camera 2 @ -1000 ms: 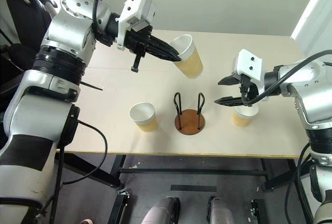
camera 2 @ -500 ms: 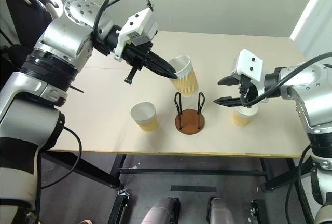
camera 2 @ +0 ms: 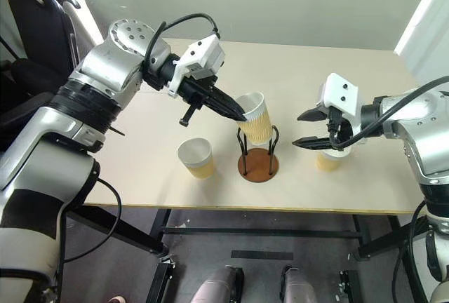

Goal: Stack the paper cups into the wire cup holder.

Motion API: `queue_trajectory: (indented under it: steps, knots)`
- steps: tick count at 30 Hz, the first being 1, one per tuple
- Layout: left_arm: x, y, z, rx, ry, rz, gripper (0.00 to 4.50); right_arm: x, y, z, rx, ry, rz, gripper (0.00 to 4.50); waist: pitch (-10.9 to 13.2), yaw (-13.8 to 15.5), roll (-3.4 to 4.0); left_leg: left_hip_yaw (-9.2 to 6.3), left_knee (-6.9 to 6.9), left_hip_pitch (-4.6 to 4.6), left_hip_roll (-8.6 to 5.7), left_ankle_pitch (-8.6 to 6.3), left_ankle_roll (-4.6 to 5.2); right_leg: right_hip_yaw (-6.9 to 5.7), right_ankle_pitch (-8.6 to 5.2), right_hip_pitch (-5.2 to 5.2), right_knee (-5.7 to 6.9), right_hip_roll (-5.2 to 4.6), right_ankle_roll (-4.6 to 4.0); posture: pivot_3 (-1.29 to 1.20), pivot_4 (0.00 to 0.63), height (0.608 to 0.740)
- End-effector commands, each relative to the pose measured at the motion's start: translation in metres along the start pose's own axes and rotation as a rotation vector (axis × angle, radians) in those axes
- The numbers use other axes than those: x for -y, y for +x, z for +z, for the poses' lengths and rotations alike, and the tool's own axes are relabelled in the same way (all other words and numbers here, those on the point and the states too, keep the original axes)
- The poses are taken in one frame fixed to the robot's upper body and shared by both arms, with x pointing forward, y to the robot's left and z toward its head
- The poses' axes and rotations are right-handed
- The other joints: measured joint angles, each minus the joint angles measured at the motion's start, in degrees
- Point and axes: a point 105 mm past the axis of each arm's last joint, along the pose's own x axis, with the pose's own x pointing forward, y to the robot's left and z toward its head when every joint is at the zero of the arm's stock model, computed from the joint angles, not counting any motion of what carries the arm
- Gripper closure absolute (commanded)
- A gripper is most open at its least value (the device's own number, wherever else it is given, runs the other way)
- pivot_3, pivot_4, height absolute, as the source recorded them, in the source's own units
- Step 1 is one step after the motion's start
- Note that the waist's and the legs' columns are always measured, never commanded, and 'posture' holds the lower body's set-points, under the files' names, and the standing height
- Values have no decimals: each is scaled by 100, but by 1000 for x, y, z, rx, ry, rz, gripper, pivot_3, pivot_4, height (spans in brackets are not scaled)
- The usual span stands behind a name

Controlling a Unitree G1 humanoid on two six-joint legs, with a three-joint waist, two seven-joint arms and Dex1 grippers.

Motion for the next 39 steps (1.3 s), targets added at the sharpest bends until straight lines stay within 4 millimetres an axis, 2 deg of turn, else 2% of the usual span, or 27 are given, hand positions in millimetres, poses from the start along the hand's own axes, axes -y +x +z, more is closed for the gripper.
queue_trajectory:
  steps: [1, 12, 13, 15, 20, 25, 27, 31, 33, 39]
  knots:
    - [4, 0, 7, 13, 30, -36, 4467, 4, -16, 16, 25, -62, -38, 1549, 0, -5, 0, -1, 0, 0, 0, 0, 0, 0, -1, 0, 1, -1, 2, 0, 150, 740]
    - [6, 2, -7, -68, 29, -56, 4467, 4, -21, 16, 10, -63, -42, 1549, 0, 5, 0, -1, 2, 0, 0, -3, 2, 3, -11, 2, -1, -1, 17, 0, 150, 740]
    - [7, 4, -11, -84, 29, -60, 4299, 4, -20, 17, 11, -63, -42, 1549, 0, 4, 0, -2, 2, 0, 0, -3, 2, 3, -11, 2, -1, 0, 18, 0, 150, 740]
    - [8, 8, -19, -101, 29, -70, 3865, 4, -19, 17, 12, -65, -41, 1549, 0, 3, 0, -2, 1, 1, 0, -3, 2, 3, -11, 2, -2, -1, 17, 0, 150, 740]
    - [6, 10, -22, -87, 36, -57, 2053, 4, -18, 16, 9, -65, -40, 1549, 0, 14, 0, -2, 2, 0, 0, -5, 2, 3, -10, 3, -1, 0, 16, 0, 150, 740]
    - [-4, 4, -8, 10, 23, 8, 245, 5, -16, 13, 2, -58, -42, 1549, 0, 20, 0, -2, 4, -3, -2, -6, 5, 3, -5, 3, -5, -1, 10, 0, 150, 740]
    - [-7, -4, -2, 53, 11, 46, 245, 7, -13, 7, -17, -44, -43, 1549, 0, 12, 0, -2, 3, -4, -1, -8, 7, 3, -5, 2, -8, -1, 12, 0, 150, 740]
    - [-10, -26, 8, 127, -22, 115, 245, 13, -11, -21, -154, -76, -41, 1549, 0, 2, 0, -1, 2, -2, 0, -11, 7, 2, -10, 2, -9, 2, 21, 0, 150, 740]
    - [-8, -36, 12, 162, -39, 137, 245, 17, -12, -29, -194, -83, -36, 1549, 0, -7, 0, -1, 2, -2, 1, -11, 8, 2, -9, 1, -9, 1, 21, 0, 150, 740]
    - [8, -61, 13, 234, -116, 172, 245, 27, -17, -66, -368, -144, 1, 1549, 0, -10, 1, -1, -2, 0, 1, -15, 13, 3, -6, 2, -14, 2, 16, 0, 150, 740]
